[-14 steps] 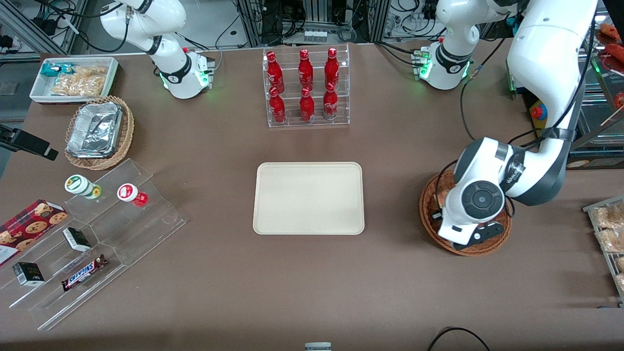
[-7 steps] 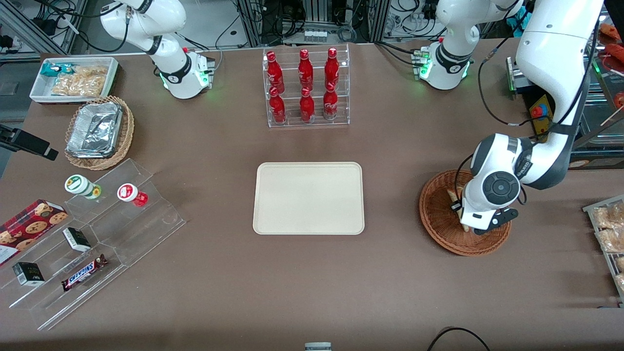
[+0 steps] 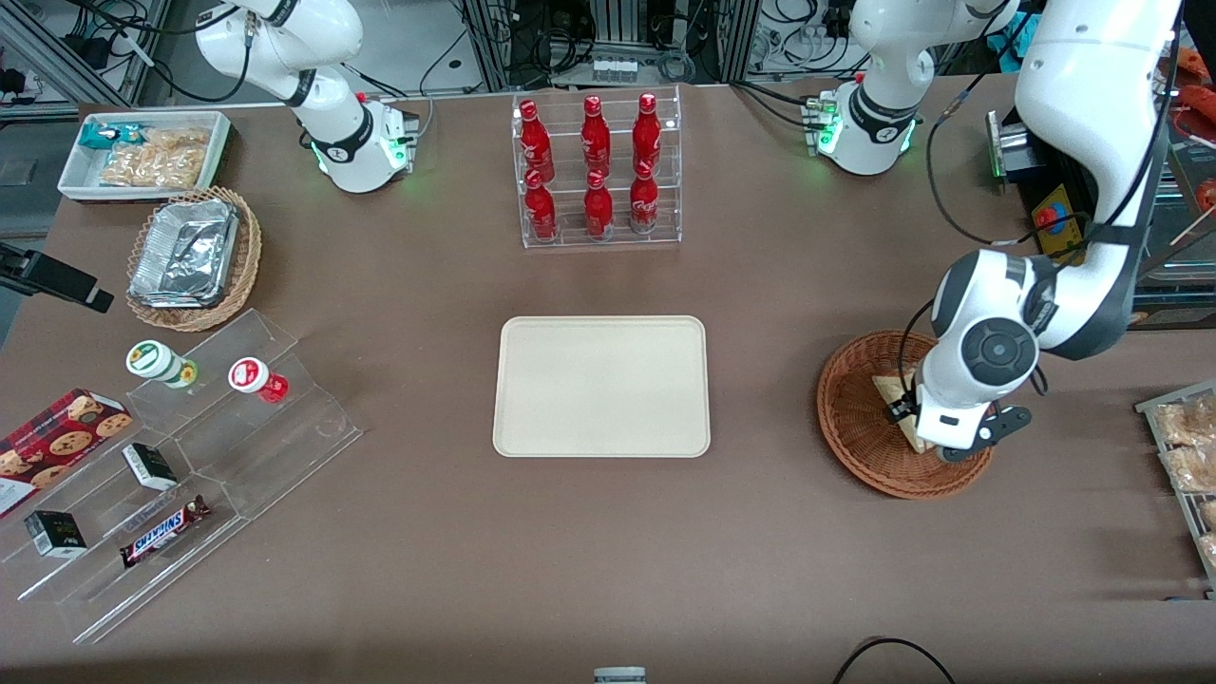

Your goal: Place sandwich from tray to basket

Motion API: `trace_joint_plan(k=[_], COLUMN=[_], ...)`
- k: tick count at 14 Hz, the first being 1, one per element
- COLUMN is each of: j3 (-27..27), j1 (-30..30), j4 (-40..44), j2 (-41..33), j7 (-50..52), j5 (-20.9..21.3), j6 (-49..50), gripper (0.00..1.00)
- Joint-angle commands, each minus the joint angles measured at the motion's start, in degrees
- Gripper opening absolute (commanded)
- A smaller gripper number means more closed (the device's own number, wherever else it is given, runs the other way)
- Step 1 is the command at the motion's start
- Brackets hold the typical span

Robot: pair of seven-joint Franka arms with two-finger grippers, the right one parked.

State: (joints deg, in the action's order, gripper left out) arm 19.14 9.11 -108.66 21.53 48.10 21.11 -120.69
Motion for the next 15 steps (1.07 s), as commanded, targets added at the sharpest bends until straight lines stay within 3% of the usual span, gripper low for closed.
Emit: trace_joint_plan(k=[1, 5, 8, 10, 15], j3=[0.1, 0.2, 0.0, -0.2, 0.5], j1=[-0.8, -2.3, -1.9, -1.6, -3.1], j4=[-1.6, 5.6, 11.4, 17.6, 20.2], j2=[-9.6, -16.4, -19.7, -19.2, -19.9], j7=[-1.1, -15.1, -30.4, -37.3, -37.6], j5=[-2.6, -11.5, -13.9, -17.7, -17.9], j6=[2.4, 19.0, 33.5, 41.5, 41.8], gripper=[1.00, 1.00, 1.00, 1.00, 1.00])
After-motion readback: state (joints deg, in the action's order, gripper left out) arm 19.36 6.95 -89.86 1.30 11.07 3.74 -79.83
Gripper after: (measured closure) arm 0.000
